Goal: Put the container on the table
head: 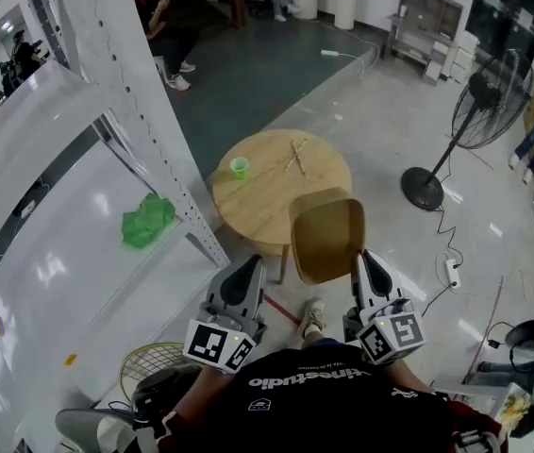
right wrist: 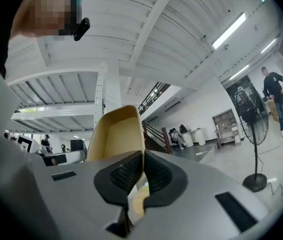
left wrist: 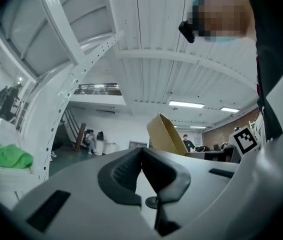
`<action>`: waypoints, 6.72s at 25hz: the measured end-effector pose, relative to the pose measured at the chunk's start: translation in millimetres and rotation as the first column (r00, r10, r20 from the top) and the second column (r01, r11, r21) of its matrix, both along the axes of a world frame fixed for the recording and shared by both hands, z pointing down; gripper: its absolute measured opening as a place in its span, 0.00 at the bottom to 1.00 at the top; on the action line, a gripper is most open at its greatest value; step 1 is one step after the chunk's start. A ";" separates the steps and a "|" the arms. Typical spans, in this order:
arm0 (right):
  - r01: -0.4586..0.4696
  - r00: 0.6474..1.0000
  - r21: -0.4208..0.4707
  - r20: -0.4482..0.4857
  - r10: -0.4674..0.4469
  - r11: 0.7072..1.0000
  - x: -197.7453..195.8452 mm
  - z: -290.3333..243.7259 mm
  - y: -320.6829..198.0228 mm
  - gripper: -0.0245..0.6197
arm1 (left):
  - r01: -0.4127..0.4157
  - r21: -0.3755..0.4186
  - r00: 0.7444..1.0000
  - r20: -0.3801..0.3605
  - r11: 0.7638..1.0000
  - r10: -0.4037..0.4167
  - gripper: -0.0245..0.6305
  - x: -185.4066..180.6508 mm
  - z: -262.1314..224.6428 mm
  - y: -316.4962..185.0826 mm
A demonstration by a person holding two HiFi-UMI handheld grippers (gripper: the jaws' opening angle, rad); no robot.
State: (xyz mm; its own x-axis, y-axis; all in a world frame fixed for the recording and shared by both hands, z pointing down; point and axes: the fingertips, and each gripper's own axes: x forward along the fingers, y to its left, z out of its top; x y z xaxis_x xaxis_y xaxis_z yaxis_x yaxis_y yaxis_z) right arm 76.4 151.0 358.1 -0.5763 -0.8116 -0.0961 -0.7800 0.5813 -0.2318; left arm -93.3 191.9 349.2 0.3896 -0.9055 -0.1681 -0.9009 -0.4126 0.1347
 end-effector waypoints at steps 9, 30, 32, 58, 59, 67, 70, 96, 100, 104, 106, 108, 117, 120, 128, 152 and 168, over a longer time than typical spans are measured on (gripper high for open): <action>-0.020 1.000 -0.028 0.024 0.021 0.999 15.3 4.2 -11.6 0.08 | -0.004 -0.017 1.000 -0.007 1.000 0.004 0.07 9.0 5.3 -12.4; 0.051 0.998 -0.068 0.043 -0.048 0.996 21.4 12.6 -169.2 0.08 | 0.096 -0.027 0.995 0.000 0.995 -0.096 0.07 0.8 7.5 -161.3; 0.055 0.998 -0.071 0.048 -0.052 0.996 26.4 13.3 -188.2 0.08 | 0.103 -0.028 0.995 0.007 0.994 -0.103 0.07 3.6 7.0 -181.5; 0.095 0.993 -0.305 -0.040 -0.112 0.948 2.3 73.2 -341.4 0.08 | 0.152 -0.107 0.988 0.054 0.983 -0.147 0.07 -11.0 34.4 -301.3; 0.089 0.993 -0.315 -0.043 -0.108 0.945 -3.0 74.5 -345.9 0.08 | 0.149 -0.108 0.988 0.054 0.983 -0.144 0.07 -16.2 34.5 -305.6; -0.025 0.994 -0.367 -0.107 -0.015 0.930 -43.1 101.1 -375.6 0.08 | 0.074 -0.095 0.997 0.037 0.993 -0.071 0.07 -59.0 53.7 -343.2; -0.077 0.993 -0.399 -0.118 0.032 0.914 -44.0 111.7 -381.8 0.08 | 0.039 -0.084 0.999 0.038 0.996 -0.036 0.07 -61.0 54.3 -353.9; -0.341 0.940 -0.700 -0.270 0.209 0.627 37.7 277.7 -461.9 0.08 | -0.117 -0.038 0.988 0.100 0.992 0.120 0.07 23.2 96.0 -442.5; -0.363 0.932 -0.749 -0.299 0.206 0.554 46.1 320.6 -476.8 0.08 | -0.128 -0.063 0.985 0.108 0.990 0.134 0.07 35.4 111.4 -460.0; -0.393 0.920 -0.776 -0.338 0.201 0.493 49.3 356.7 -489.8 0.08 | -0.122 -0.075 0.985 0.113 0.990 0.130 0.07 37.7 117.9 -470.2; -0.396 0.918 -0.792 -0.342 0.199 0.465 47.0 371.0 -493.8 0.08 | -0.115 -0.082 0.986 0.113 0.990 0.124 0.07 35.5 120.4 -473.7; -0.396 0.918 -0.808 -0.343 0.199 0.436 47.3 384.8 -495.9 0.08 | -0.111 -0.093 0.986 0.115 0.989 0.122 0.07 35.4 124.6 -477.2; -0.424 0.906 -0.824 -0.377 0.194 0.376 56.0 412.4 -509.9 0.08 | -0.094 -0.135 0.985 0.134 0.986 0.113 0.07 35.1 131.7 -494.4; -0.430 0.903 -0.815 -0.387 0.186 0.388 53.1 414.3 -512.2 0.08 | -0.089 -0.152 0.984 0.139 0.984 0.110 0.07 32.7 137.1 -495.8; -0.416 0.909 -0.810 -0.381 0.169 0.413 49.3 417.5 -514.1 0.23 | -0.090 -0.169 0.982 0.147 0.982 0.115 0.07 34.9 142.0 -495.3; -0.275 0.889 -0.232 -0.431 0.155 0.933 7.7 199.8 -492.5 0.35 | -0.035 -0.137 0.992 0.112 0.990 0.051 0.07 5.1 110.9 -473.7; -0.043 0.973 0.090 -0.223 0.062 0.995 -69.3 26.4 -395.4 0.14 | 0.035 -0.042 0.997 0.077 0.999 -0.032 0.07 -36.3 40.4 -426.5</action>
